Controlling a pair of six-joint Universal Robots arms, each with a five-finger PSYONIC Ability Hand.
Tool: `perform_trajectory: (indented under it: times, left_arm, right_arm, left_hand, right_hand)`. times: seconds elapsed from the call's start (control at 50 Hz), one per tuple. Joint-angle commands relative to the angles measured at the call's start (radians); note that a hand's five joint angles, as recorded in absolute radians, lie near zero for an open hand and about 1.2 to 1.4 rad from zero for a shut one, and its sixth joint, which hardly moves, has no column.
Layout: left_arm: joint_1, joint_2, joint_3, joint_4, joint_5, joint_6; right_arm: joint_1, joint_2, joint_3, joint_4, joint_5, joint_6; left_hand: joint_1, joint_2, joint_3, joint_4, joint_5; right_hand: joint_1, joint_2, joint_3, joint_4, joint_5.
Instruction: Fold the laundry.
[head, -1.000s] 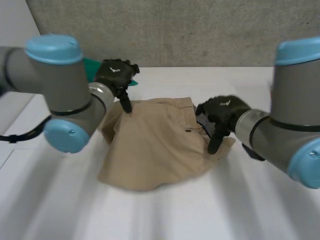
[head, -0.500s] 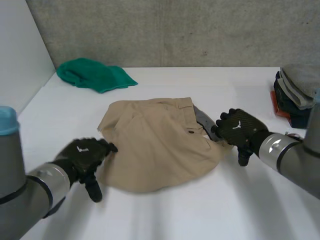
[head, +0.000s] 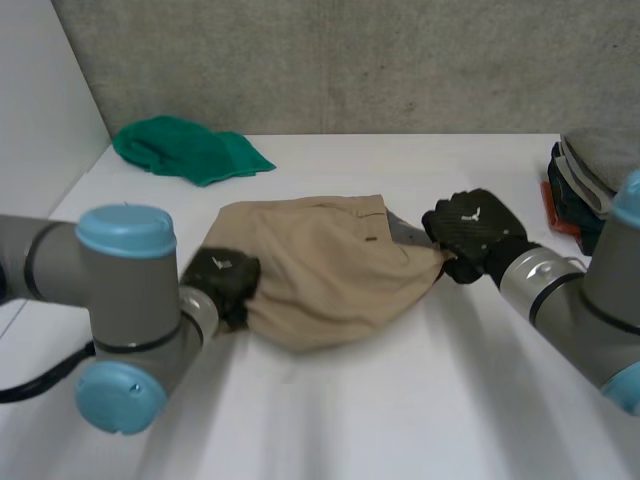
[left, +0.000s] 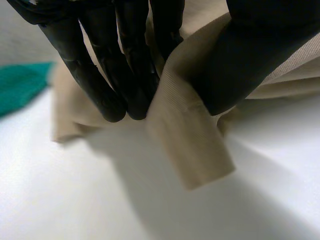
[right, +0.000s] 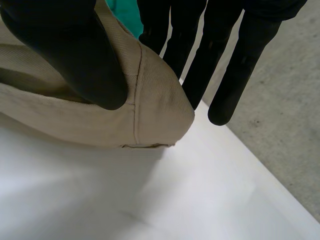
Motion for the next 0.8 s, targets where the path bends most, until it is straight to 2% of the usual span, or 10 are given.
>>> perform_trajectory:
  times: [0.02, 0.16, 0.24, 0.3, 0.38, 0.46, 0.62, 0.7, 0.76, 0.8]
  left_arm:
    - [0.045, 0.228, 0.039, 0.007, -0.035, 0.017]
    - [0.082, 0.573, 0.146, -0.002, 0.043, 0.003]
    - [0.097, 0.681, 0.282, -0.047, 0.049, -0.012]
    - [0.113, 0.667, 0.387, -0.079, 0.048, -0.018]
    - [0.165, 0.531, 0.587, -0.171, 0.037, -0.036]
    - [0.198, 0.372, 0.710, -0.208, 0.042, -0.053]
    - [0.186, 0.006, 0.864, -0.170, 0.114, -0.052]
    - [0.182, -0.246, 0.980, -0.122, 0.137, -0.046]
    - [0.183, -0.372, 1.059, -0.107, 0.114, -0.040]
    - [0.191, -0.472, 1.146, -0.093, 0.082, -0.044]
  right_arm:
    - [0.001, -0.093, -0.096, 0.160, 0.010, 0.020]
    - [-0.002, -0.188, -0.320, 0.306, 0.014, 0.123]
    - [-0.007, -0.225, -0.476, 0.338, 0.016, 0.228]
    - [-0.010, -0.216, -0.569, 0.334, 0.025, 0.282]
    - [-0.017, -0.120, -0.737, 0.332, 0.074, 0.339]
    - [0.013, -0.008, -0.845, 0.337, 0.138, 0.327]
    - [0.075, 0.215, -0.890, 0.351, 0.252, 0.267]
    - [0.119, 0.362, -0.906, 0.294, 0.342, 0.233]
    - [0.125, 0.437, -0.926, 0.223, 0.410, 0.204]
    - [0.128, 0.511, -0.940, 0.113, 0.477, 0.166]
  left_hand:
    - [0.250, 0.202, 0.216, 0.206, 0.238]
    - [0.250, 0.202, 0.216, 0.206, 0.238]
    - [0.250, 0.202, 0.216, 0.206, 0.238]
    - [0.250, 0.202, 0.216, 0.206, 0.238]
    - [0.250, 0.202, 0.216, 0.206, 0.238]
    - [0.250, 0.202, 0.216, 0.206, 0.238]
    - [0.250, 0.202, 0.216, 0.206, 0.238]
    - [0.250, 0.202, 0.216, 0.206, 0.238]
    - [0.250, 0.202, 0.216, 0.206, 0.238]
    - [0.250, 0.202, 0.216, 0.206, 0.238]
  right_hand:
    - [0.275, 0.229, 0.234, 0.204, 0.254]
    - [0.275, 0.229, 0.234, 0.204, 0.254]
    - [0.275, 0.229, 0.234, 0.204, 0.254]
    - [0.275, 0.229, 0.234, 0.204, 0.254]
    - [0.275, 0.229, 0.234, 0.204, 0.254]
    - [0.275, 0.229, 0.234, 0.204, 0.254]
    - [0.275, 0.229, 0.234, 0.204, 0.254]
    - [0.275, 0.229, 0.234, 0.204, 0.254]
    - [0.275, 0.229, 0.234, 0.204, 0.254]
    - [0.275, 0.229, 0.234, 0.204, 0.254]
